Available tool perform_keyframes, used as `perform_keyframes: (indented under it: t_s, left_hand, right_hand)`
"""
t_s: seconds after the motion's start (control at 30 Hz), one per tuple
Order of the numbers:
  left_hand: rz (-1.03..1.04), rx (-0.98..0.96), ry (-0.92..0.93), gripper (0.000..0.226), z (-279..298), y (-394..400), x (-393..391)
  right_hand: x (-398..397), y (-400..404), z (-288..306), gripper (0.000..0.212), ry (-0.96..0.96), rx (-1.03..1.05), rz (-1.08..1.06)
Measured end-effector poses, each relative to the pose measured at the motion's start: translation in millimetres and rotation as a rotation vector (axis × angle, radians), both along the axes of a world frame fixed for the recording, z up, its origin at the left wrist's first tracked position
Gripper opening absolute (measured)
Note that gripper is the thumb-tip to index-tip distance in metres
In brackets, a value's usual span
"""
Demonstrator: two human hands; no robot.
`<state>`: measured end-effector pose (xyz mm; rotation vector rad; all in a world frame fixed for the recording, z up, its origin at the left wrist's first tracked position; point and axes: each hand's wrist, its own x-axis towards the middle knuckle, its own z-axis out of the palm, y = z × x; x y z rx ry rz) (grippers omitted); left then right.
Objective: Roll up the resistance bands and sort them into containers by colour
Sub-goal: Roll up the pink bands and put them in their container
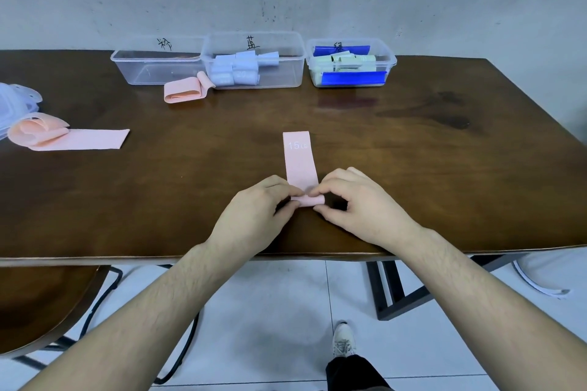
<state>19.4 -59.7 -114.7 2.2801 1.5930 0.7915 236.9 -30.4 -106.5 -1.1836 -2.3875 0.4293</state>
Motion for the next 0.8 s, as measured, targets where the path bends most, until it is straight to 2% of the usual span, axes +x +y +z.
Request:
perform_keyframes:
  t_s: [0.3,0.7,0.8]
  left_hand:
    - [-0.028,0.116,0.024,0.015,-0.6,1.6,2.4]
    - [-0.004,0.048,0.09,0.026,4.0,9.7,3.3]
    - [-0.016,0.066,0.079,0.022,5.0,12.0,4.4]
  right_hand:
    - [-1.9,8.4,-0.7,0.023,0.0,-0.002,-0.019]
    - [-2.7,15.3,-0.6,0.024,0.028,-0.026,-0.011]
    - [-3.5,15.2,1.1,0.023,0.018,-0.03,-0.018]
